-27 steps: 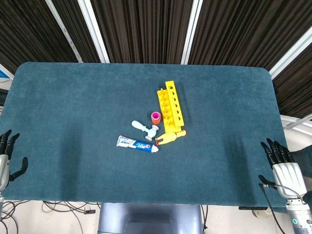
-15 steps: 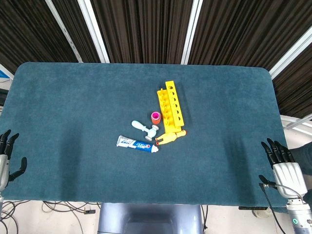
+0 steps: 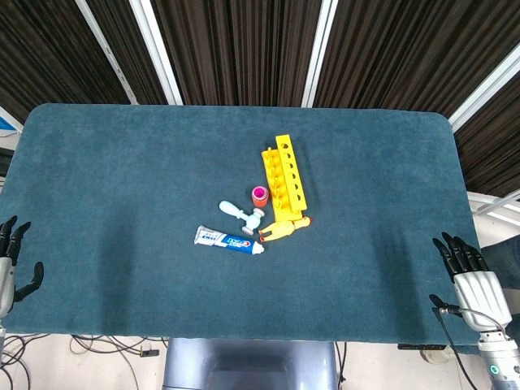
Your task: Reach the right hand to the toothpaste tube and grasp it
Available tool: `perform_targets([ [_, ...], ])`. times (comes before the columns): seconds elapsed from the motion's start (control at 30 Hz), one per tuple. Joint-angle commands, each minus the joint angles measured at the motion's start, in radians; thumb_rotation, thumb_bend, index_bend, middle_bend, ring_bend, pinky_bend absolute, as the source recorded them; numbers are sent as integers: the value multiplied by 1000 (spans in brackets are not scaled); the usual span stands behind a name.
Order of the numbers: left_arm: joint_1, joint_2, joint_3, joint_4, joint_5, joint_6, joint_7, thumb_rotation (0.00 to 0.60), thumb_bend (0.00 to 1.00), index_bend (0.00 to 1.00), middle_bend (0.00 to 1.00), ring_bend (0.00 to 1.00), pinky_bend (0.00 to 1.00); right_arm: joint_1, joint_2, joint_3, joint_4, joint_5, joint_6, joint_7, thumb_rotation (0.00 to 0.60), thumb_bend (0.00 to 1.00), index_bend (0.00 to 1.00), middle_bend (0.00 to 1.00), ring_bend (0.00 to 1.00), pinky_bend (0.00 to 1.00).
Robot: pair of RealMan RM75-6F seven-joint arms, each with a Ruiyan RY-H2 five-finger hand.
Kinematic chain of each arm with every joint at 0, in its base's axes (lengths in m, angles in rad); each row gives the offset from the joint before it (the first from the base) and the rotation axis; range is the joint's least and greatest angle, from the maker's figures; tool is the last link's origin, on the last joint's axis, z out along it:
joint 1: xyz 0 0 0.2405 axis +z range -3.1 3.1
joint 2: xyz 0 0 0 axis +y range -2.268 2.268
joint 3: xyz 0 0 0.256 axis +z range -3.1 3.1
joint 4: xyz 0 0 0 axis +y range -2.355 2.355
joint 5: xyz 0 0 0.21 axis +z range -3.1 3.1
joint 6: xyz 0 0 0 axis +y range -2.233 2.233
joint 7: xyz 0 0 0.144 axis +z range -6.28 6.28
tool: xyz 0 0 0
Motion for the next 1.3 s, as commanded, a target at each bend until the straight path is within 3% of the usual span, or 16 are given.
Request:
perform_targets([
  [0.03, 0, 0, -1, 0, -1, -1, 0, 539, 454, 97, 0, 0, 0, 5, 4, -7, -4, -5, -11, 13, 600, 147, 0, 9, 51, 152],
  [0.33, -10, 0, -11, -6, -21, -19, -7, 546, 460, 97, 0, 0, 0, 46, 95, -35, -71, -40, -78, 167, 600, 147, 0, 11, 52, 153],
  [0.6, -12, 5, -15, -12, -31, -29, -29, 572, 478, 95, 0, 0, 0, 223, 202, 32, -253, -21, -298, 149, 600, 141, 0, 18, 55, 152],
  [0.77, -14, 10, -20, -18, -44, -37, -38, 585, 484, 93, 0, 0, 0, 320, 224, 71, -406, -4, -415, 60, 600, 141, 0, 25, 55, 152],
  [1.0, -13, 9, -15, -17, -37, -35, -41, 595, 488, 92, 0, 0, 0, 454, 165, 151, -508, 162, -584, -47, 600, 141, 0, 25, 54, 153],
  [1.3, -16, 12, -23, -17, -57, -45, -53, 600, 494, 93, 0, 0, 0, 575, -37, 188, -474, 443, -641, -284, 600, 132, 0, 70, 115, 153],
])
